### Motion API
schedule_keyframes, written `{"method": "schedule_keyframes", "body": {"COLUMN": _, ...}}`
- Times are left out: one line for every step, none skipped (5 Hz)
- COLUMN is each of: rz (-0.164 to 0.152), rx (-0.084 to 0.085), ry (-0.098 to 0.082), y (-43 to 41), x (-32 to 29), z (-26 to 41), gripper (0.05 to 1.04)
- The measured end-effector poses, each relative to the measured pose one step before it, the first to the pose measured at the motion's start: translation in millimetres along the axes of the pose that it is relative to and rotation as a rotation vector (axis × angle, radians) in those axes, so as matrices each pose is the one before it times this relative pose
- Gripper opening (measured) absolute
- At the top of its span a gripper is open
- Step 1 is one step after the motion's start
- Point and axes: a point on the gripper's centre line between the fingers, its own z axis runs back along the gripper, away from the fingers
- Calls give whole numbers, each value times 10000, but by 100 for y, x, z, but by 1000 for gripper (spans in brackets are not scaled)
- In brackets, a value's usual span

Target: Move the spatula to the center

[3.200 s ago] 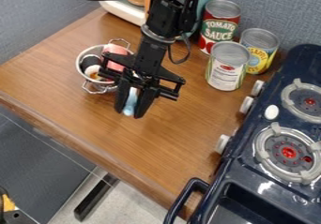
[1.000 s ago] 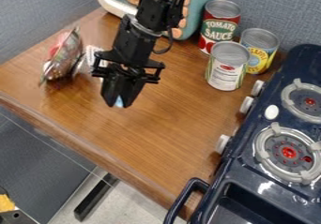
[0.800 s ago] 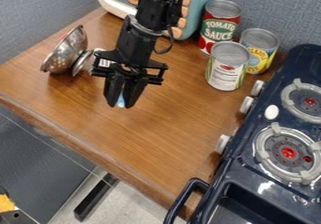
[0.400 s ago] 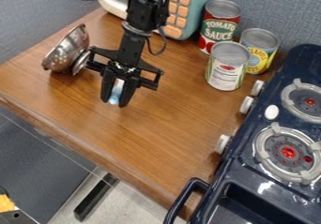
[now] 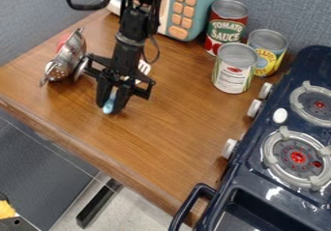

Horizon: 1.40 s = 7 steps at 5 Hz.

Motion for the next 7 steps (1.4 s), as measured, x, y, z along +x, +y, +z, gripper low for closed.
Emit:
{"method": "schedule_keyframes", "body": {"rz": -73, "rx": -94, "ry": 150, "y": 182, "x": 25, "z": -91, "gripper": 666}}
{"method": "schedule_keyframes", "body": {"rz": 120, "rx": -857, "ry": -295, "y": 146, "x": -901, "z": -225, "gripper": 938}}
{"method": "schedule_keyframes", "body": {"rz": -992, "rx": -806, "ry": -1454, "y": 228, "x": -1813, "z": 3034, "gripper": 1004}}
{"method": "schedule_keyframes", "body": {"rz": -289, "rx": -413, "ry": -1466, "y": 194, "x": -1445, "z": 3583, "gripper": 1000}}
{"method": "schedule_keyframes", "body": {"rz": -61, "rx": 86, "ry": -234, "y": 2, "x": -578, "z": 895, "gripper": 1000}}
{"method": "schedule_keyframes", "body": {"rz": -274, "rx": 589, "ry": 891, "y": -641, "x": 441, "z": -793, "gripper": 999}}
{"method": "schedule_keyframes", "body": {"rz": 167, "rx": 531, "ry": 650, "y": 197, "x": 805, "z": -889, "gripper": 999}}
